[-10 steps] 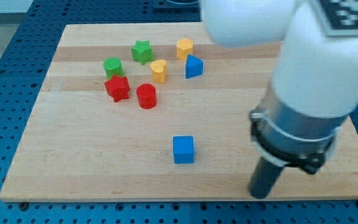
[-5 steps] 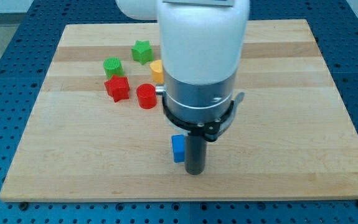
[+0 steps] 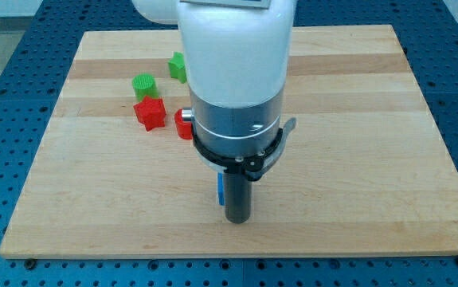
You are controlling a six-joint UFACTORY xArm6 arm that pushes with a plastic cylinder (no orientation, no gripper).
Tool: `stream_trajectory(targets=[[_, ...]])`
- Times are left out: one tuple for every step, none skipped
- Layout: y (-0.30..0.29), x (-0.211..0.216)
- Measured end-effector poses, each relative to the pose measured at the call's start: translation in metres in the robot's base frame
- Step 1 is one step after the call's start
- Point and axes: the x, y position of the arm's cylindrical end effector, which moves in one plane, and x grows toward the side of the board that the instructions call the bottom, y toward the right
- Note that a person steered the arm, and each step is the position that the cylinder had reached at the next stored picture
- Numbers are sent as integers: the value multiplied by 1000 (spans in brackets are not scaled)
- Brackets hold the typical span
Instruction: Move the cube upwards
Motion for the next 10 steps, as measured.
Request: stream_trajectory(targets=[[-5, 0], [-5, 0], [-5, -12], [-5, -28], [-6, -50], [-11, -77], [-13, -106], [-13, -131], [-16, -145], [-16, -145]])
